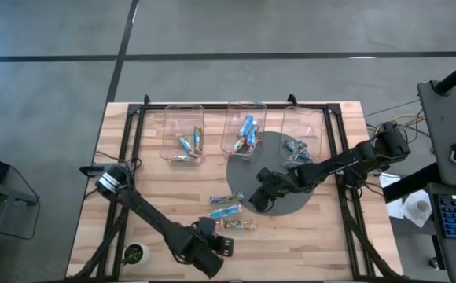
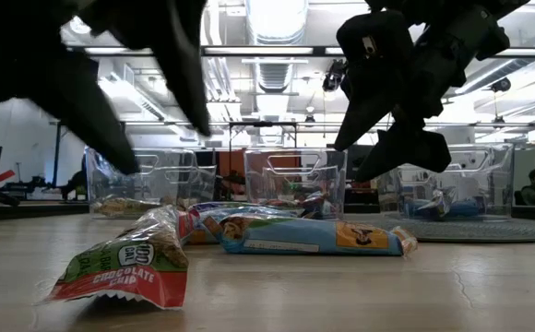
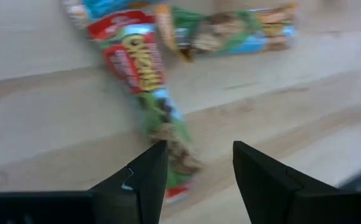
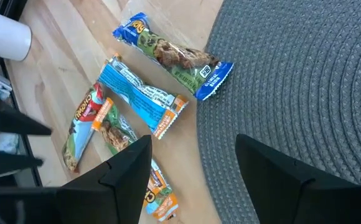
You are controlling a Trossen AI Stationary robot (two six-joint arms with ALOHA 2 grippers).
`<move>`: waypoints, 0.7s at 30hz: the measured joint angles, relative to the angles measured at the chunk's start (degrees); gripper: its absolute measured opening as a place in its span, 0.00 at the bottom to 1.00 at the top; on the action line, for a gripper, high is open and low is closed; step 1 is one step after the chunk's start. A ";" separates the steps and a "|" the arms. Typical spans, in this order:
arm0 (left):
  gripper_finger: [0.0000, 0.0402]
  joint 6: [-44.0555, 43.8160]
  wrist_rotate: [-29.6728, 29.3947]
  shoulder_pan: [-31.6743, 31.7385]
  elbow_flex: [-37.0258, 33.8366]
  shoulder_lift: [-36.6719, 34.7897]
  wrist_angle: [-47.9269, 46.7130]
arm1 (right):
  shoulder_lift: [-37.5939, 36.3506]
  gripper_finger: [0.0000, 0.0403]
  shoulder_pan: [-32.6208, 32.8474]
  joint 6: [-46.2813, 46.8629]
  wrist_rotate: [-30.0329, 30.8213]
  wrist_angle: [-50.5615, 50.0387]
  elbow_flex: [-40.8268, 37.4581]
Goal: Pick and place Granola Bars by type
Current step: Put the red granola bar into the middle transparent bin
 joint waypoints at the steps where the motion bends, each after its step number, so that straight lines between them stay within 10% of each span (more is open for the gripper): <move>1: 0.41 -0.35 0.52 0.04 -0.51 0.02 -0.16 | 0.00 0.56 0.02 -0.01 0.01 0.00 0.00; 21: 0.41 -0.08 3.83 3.40 -10.46 -0.17 8.43 | 0.00 0.56 -0.02 -0.70 1.60 0.07 -0.15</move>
